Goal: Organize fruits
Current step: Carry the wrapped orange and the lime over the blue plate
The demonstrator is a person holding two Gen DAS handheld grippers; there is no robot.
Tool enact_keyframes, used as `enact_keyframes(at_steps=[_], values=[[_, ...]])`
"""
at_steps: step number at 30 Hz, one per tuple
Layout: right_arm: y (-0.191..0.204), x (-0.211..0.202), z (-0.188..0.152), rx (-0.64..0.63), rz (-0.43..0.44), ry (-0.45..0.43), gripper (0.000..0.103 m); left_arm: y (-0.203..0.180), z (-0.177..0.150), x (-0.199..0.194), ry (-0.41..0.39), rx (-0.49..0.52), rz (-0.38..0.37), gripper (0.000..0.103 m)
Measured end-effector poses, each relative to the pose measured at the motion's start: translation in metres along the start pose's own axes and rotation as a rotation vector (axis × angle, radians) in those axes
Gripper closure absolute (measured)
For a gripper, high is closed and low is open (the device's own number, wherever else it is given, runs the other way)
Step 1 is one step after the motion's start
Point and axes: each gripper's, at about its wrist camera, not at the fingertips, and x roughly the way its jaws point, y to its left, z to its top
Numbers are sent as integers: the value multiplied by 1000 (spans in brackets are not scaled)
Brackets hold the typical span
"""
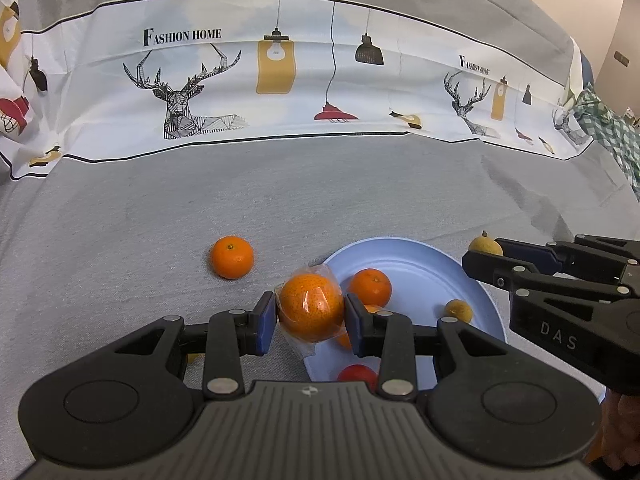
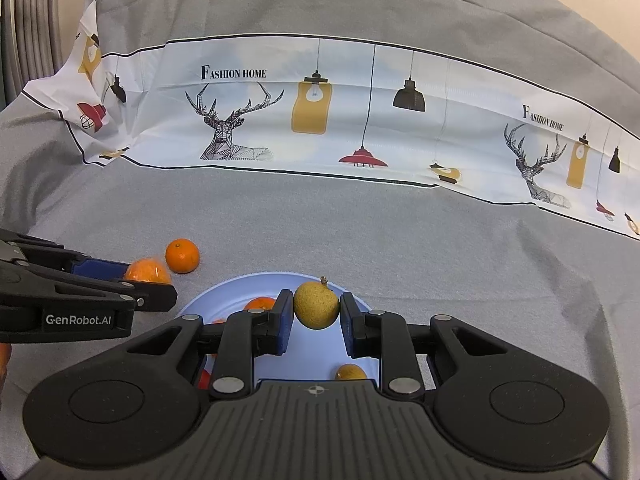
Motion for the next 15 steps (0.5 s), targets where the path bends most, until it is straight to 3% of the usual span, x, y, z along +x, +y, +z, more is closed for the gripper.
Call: enact_keyframes(at_steps=[10, 15], values=[[-17, 9, -3, 67, -87, 74, 77, -1, 0, -3, -9, -11, -26, 63], [-26, 15, -9, 118, -92, 112, 77, -15, -3, -1, 20, 22, -129, 63]])
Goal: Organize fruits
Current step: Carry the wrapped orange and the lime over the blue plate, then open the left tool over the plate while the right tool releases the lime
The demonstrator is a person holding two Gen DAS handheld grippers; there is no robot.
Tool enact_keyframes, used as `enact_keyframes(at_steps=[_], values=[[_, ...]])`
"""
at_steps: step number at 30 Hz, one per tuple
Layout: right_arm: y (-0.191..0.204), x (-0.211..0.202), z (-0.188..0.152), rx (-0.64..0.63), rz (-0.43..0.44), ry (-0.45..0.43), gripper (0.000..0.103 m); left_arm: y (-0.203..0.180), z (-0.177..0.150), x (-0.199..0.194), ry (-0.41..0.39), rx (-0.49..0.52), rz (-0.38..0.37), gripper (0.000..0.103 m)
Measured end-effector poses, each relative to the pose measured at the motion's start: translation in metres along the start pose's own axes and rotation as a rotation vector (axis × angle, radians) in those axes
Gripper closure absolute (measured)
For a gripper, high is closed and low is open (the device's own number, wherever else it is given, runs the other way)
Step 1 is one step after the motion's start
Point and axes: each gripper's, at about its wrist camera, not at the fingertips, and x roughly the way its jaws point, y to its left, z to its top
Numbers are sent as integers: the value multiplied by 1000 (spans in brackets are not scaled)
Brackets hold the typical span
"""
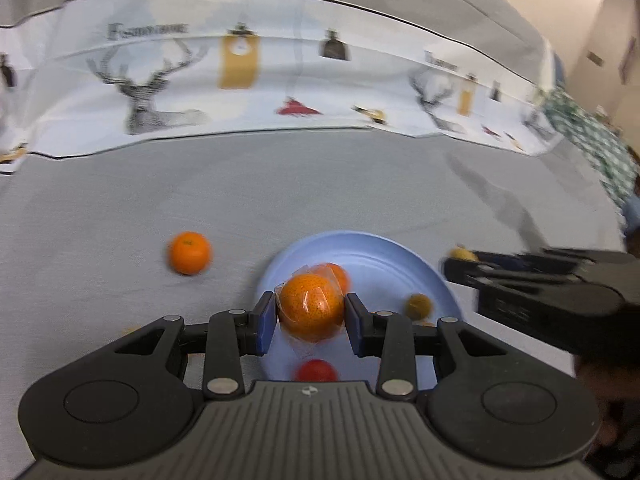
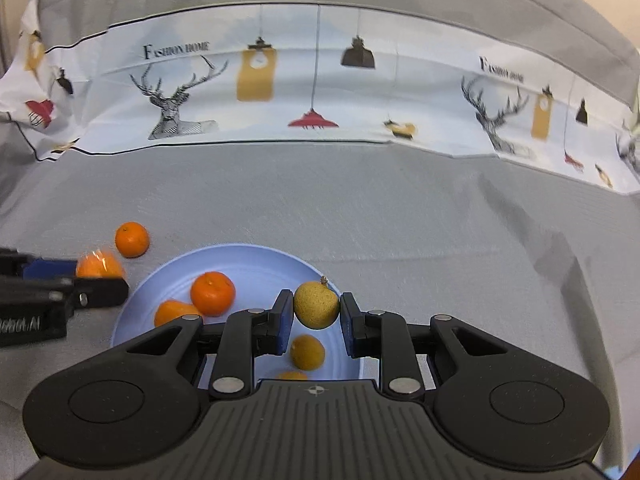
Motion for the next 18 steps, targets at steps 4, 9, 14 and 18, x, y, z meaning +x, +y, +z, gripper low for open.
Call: enact_keyframes(at_steps=[4, 9, 14, 18], values=[[0, 2, -1, 4, 15, 11, 77, -19, -8, 8, 48, 61, -60, 63], [3, 4, -1, -15, 33, 30, 77, -32, -16, 19, 88, 107, -59, 63], [4, 5, -1, -15, 40, 39, 77, -37, -18, 26, 111, 136, -43, 63], [5, 5, -3, -25, 49, 44, 77, -38, -17, 27, 108, 141, -38, 63]])
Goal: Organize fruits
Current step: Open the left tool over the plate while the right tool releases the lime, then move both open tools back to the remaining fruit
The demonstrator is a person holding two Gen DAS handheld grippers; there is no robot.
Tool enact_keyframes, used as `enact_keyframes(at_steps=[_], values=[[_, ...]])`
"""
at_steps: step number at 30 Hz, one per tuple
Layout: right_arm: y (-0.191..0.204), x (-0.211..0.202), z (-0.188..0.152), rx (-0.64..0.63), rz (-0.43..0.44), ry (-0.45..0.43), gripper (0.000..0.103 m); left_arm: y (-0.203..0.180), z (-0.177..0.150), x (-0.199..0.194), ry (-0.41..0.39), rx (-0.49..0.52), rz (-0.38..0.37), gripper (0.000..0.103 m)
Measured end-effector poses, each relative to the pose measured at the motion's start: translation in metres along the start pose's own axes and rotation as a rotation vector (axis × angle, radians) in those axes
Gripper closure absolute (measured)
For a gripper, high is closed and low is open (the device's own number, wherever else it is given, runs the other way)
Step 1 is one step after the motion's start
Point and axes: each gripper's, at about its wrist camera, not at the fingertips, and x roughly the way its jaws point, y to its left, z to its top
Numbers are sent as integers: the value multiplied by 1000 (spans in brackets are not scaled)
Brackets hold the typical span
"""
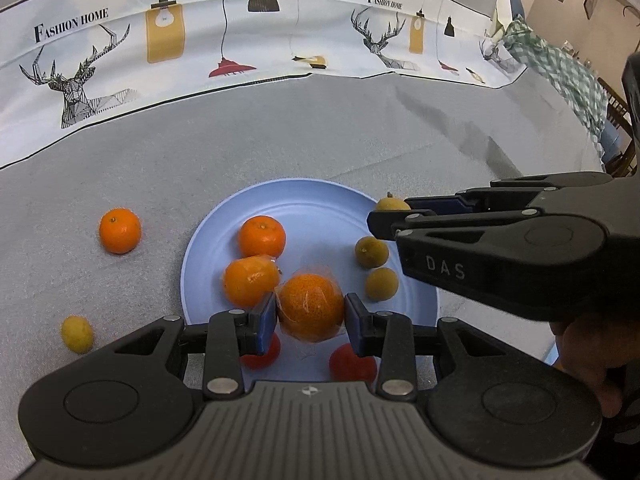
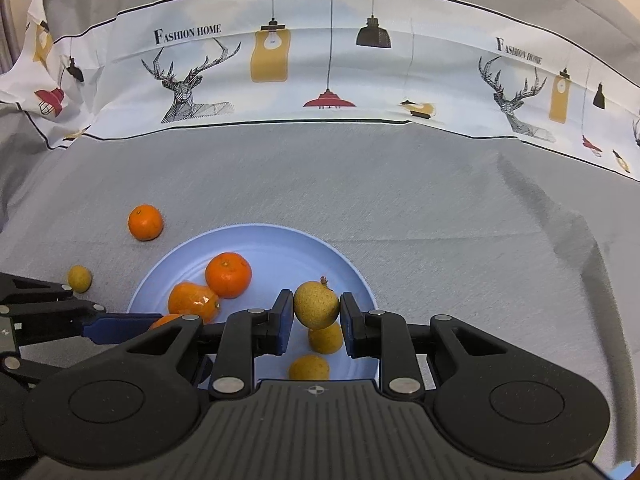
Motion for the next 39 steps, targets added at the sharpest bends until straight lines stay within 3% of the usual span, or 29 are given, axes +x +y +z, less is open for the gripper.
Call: enact_keyframes(at_steps=[10, 13, 23, 26, 28, 39], values=[[2, 3, -1, -14, 4, 16, 74, 1, 2, -3, -8, -9, 7, 60], [2, 3, 0, -12, -4, 13, 63, 3, 2, -4, -13, -16, 10, 60], [2, 3, 0, -7, -8, 7, 63, 7, 3, -9, -25, -20, 15, 60], [1, 3, 0, -7, -8, 7, 63, 8, 3, -10, -31, -22, 15, 65], [1, 3, 0, -7, -8, 7, 63, 9, 4, -11, -37, -23, 18, 74], [0, 1, 0, -4, -10, 3, 63, 13, 4, -15, -55, -36, 16, 78]])
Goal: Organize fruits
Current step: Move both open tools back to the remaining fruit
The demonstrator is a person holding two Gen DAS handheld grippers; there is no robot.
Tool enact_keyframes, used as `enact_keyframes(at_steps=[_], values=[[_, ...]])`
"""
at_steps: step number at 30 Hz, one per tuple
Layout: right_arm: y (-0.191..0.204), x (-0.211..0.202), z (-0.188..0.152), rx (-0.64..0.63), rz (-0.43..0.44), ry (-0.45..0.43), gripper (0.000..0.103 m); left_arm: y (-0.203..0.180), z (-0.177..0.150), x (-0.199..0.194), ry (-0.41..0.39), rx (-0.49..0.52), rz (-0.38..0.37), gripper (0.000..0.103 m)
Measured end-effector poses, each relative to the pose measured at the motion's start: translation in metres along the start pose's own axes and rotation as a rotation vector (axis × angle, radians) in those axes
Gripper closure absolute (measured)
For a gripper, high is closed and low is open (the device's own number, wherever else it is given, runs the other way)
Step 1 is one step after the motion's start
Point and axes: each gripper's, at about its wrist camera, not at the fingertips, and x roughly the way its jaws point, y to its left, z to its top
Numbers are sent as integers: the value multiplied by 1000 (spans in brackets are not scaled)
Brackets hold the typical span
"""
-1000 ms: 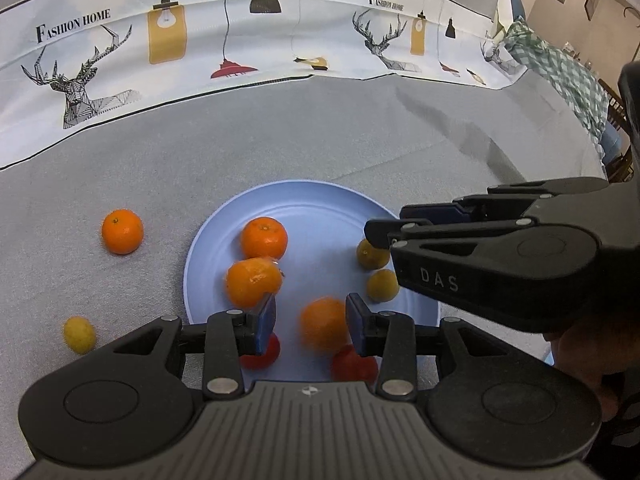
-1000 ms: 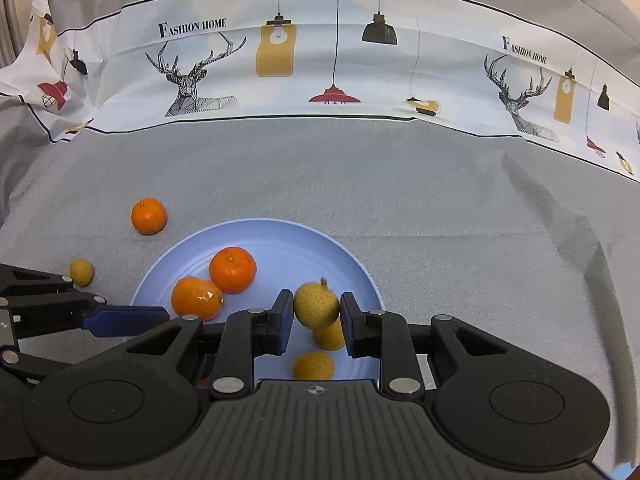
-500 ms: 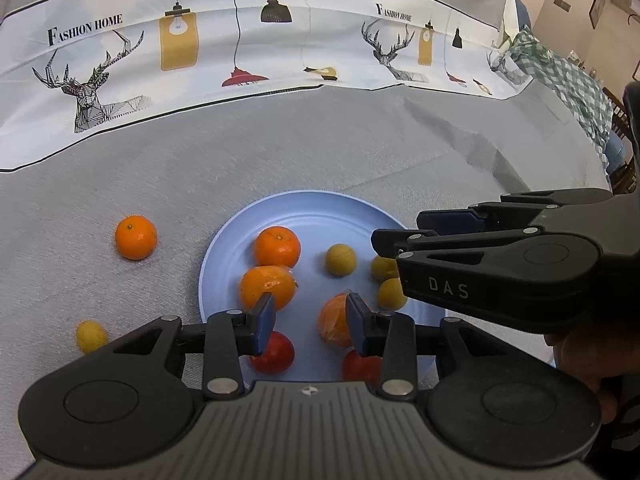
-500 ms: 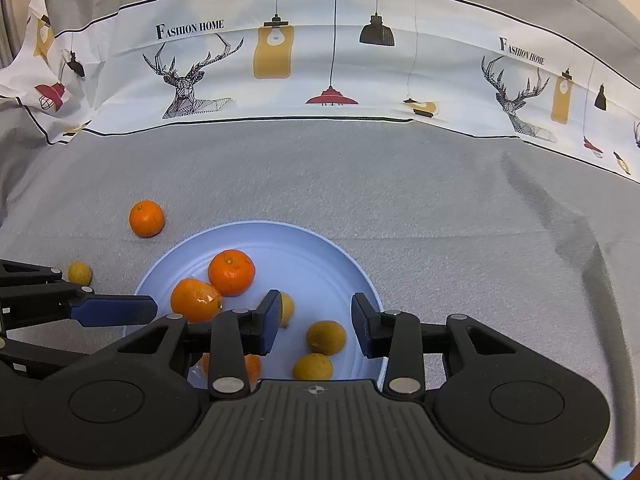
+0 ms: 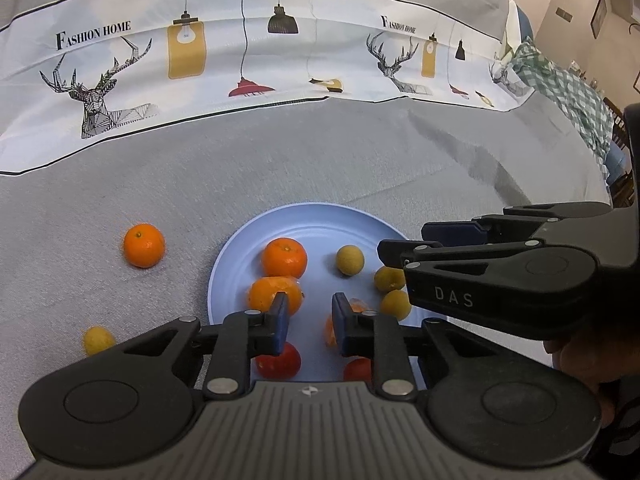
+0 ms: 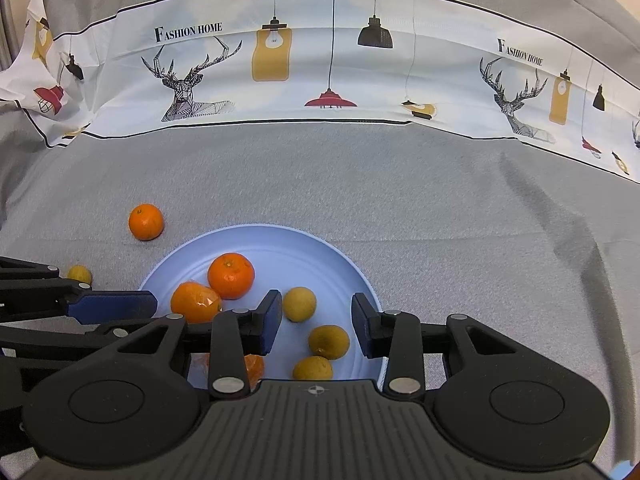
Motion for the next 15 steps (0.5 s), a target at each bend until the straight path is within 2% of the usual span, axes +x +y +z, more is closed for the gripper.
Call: enact_keyframes(at_steps=[15], values=[[2, 0, 1, -3, -4, 2, 63, 4, 2, -3, -5, -11, 4, 78]])
